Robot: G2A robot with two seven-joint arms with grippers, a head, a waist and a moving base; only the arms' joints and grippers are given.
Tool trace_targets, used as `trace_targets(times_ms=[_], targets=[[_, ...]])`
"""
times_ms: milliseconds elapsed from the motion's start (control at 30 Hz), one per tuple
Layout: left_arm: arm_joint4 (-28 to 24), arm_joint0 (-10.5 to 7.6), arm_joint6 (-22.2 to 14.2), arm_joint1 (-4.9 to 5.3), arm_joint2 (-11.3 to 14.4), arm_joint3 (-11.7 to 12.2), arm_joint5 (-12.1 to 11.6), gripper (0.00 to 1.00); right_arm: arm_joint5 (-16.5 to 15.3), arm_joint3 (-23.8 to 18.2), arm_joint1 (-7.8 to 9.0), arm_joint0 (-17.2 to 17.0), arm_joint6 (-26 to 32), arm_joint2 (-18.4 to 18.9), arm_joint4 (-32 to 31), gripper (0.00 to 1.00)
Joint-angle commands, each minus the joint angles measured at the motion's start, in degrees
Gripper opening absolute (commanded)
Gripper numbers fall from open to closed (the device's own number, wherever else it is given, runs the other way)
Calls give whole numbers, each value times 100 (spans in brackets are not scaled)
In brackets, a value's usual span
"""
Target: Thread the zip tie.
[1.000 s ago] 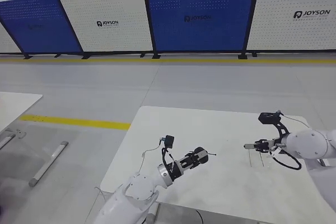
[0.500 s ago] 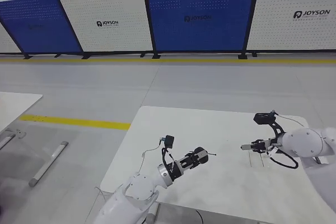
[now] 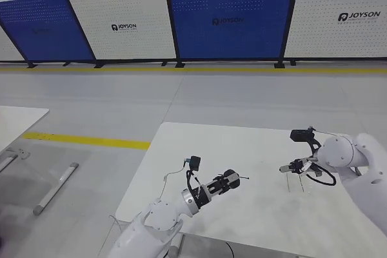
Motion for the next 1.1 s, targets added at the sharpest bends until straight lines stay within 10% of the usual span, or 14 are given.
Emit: trace_targets(times_ms=[0, 367, 933, 1067], targets=[[0, 0, 0, 0, 0, 0, 0, 0, 27, 34, 2, -35, -95, 8, -29, 100], [0, 0, 0, 0, 0, 0, 0, 0, -51, 893, -186, 282, -14, -329, -87, 100], [0, 0, 0, 0, 0, 0, 0, 0, -311, 1048, -230, 278, -51, -329, -51, 100], [0, 0, 0, 0, 0, 0, 0, 0, -276, 1069, -256, 322, 0, -346, -109, 42]])
